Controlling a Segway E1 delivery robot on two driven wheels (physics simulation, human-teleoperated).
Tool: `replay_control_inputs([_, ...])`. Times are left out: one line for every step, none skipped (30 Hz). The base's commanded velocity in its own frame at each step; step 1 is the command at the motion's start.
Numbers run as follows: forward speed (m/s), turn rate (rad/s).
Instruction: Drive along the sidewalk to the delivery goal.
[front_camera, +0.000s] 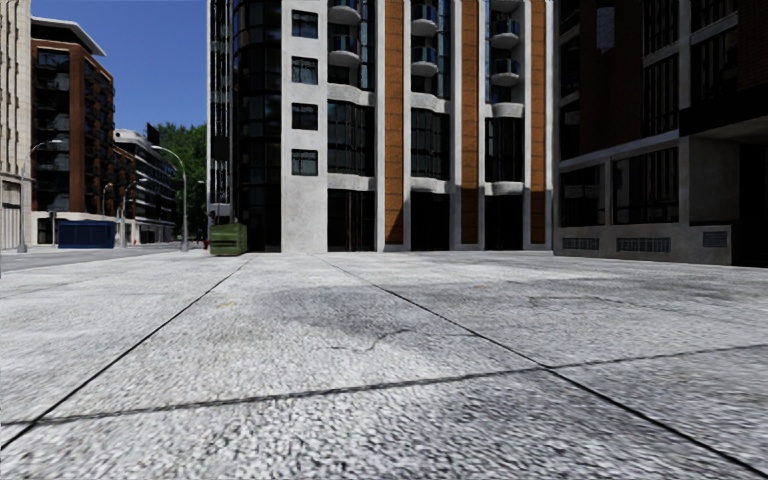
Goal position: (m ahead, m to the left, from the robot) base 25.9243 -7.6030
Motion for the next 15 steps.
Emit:
replay_control_inputs([2.00, 0.00])
replay_control_inputs([2.00, 0.00])
replay_control_inputs([2.00, 0.00])
replay_control_inputs([2.00, 0.00])
replay_control_inputs([2.00, 0.00])
replay_control_inputs([2.00, 0.00])
replay_control_inputs([2.00, 0.00])
replay_control_inputs([2.00, 0.00])
replay_control_inputs([2.00, 0.00])
replay_control_inputs([2.00, 0.00])
replay_control_inputs([2.00, 0.00])
replay_control_inputs([2.00, 0.00])
replay_control_inputs([2.00, 0.00])
replay_control_inputs([2.00, 0.00])
replay_control_inputs([2.00, 0.00])
